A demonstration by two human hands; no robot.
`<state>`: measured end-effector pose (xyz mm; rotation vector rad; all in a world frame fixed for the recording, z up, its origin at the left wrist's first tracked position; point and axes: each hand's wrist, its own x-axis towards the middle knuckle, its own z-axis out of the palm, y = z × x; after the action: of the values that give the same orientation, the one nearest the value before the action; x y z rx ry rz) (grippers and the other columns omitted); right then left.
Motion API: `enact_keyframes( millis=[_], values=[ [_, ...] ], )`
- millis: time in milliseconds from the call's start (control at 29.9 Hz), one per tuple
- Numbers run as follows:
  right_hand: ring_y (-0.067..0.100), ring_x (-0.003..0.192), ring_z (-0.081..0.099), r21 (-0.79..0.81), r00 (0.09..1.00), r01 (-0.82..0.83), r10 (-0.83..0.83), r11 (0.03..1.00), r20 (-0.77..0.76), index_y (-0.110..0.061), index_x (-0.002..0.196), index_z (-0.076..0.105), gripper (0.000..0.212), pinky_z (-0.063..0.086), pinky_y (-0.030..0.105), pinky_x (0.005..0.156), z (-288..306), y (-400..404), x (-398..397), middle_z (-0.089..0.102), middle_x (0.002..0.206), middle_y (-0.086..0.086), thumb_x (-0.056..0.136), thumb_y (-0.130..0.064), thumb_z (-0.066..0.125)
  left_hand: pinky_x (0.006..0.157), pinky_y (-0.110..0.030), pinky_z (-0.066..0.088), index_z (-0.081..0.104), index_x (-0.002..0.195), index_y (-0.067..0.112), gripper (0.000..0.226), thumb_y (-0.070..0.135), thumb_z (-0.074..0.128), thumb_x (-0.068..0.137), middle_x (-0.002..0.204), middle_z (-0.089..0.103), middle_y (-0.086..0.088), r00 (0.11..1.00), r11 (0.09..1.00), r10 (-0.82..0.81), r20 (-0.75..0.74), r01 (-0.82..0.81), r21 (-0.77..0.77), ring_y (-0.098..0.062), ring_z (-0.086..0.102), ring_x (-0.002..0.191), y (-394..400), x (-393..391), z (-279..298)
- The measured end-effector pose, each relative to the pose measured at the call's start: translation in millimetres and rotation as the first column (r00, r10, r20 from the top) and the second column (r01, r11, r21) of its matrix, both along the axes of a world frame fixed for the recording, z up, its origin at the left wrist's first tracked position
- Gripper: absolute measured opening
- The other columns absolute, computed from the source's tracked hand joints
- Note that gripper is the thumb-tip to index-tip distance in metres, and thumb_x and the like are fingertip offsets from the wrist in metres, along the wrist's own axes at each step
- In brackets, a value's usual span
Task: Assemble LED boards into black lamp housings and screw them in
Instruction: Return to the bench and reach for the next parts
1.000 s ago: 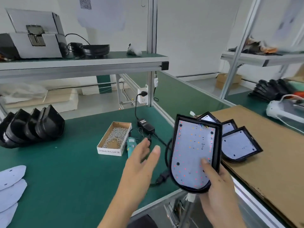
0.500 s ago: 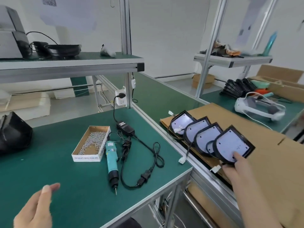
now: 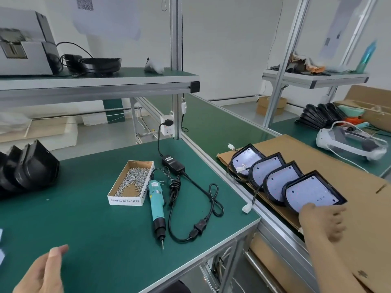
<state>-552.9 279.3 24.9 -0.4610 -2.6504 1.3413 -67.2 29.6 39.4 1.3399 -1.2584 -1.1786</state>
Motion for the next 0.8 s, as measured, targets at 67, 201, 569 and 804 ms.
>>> enact_keyframes(
  millis=[67, 201, 569, 804],
  values=[
    [0.049, 0.141, 0.033, 0.035, 1.000, 0.001, 0.000, 0.999, -0.020, 0.003, 0.164, 0.003, 0.083, 0.027, 0.057, 0.115, -1.8, 2.9, -0.2, 0.030, 0.160, 0.031, 0.101, -0.021, 0.053, 0.055, -0.006, 0.042, 0.060, 0.131, -0.009, 0.042, 0.018, 0.034, 0.113, 0.063, 0.056, 0.004, 1.000, 1.000, 0.008, -0.012, -0.008, 0.008, 0.005, 0.052, 0.046, -4.1, 4.4, -5.0],
    [0.049, 0.138, 0.033, 0.044, 0.998, 0.007, -0.004, 0.999, -0.060, 0.002, 0.162, 0.010, 0.083, 0.028, 0.059, 0.114, 2.1, 7.1, 7.1, 0.023, 0.162, 0.028, 0.096, -0.019, 0.055, 0.062, -0.006, 0.043, 0.063, 0.125, -0.008, 0.033, 0.012, 0.040, 0.111, 0.068, 0.056, -0.001, 0.998, 0.999, 0.028, -0.059, -0.025, 0.045, 0.013, 0.052, 0.051, -22.9, 14.1, -20.2],
    [0.025, 0.137, 0.047, -0.146, 0.689, -0.553, 0.352, 0.820, -0.633, -0.021, 0.148, 0.051, 0.044, 0.044, 0.044, 0.111, 60.3, -73.3, 133.3, 0.046, 0.151, -0.003, 0.104, -0.021, 0.057, 0.058, -0.030, 0.055, 0.073, 0.091, 0.050, 0.028, 0.068, 0.056, 0.077, 0.079, 0.075, 0.012, 0.952, 0.987, 0.148, 0.269, -0.124, -0.106, -0.001, 0.065, 0.068, -53.7, 67.2, -69.3],
    [0.013, 0.085, 0.070, -0.113, 0.128, -0.990, 0.836, 0.080, -0.533, -0.031, 0.127, 0.068, 0.027, 0.055, 0.026, 0.068, 37.3, -165.3, 313.4, 0.070, 0.102, -0.014, 0.103, -0.019, 0.062, 0.077, -0.033, 0.047, 0.074, 0.068, 0.033, 0.027, 0.033, 0.072, 0.095, 0.068, 0.071, 0.030, 0.903, 0.993, 0.118, 0.412, -0.104, -0.056, -0.010, 0.069, 0.080, -33.2, 55.3, -12.5]
  ],
)
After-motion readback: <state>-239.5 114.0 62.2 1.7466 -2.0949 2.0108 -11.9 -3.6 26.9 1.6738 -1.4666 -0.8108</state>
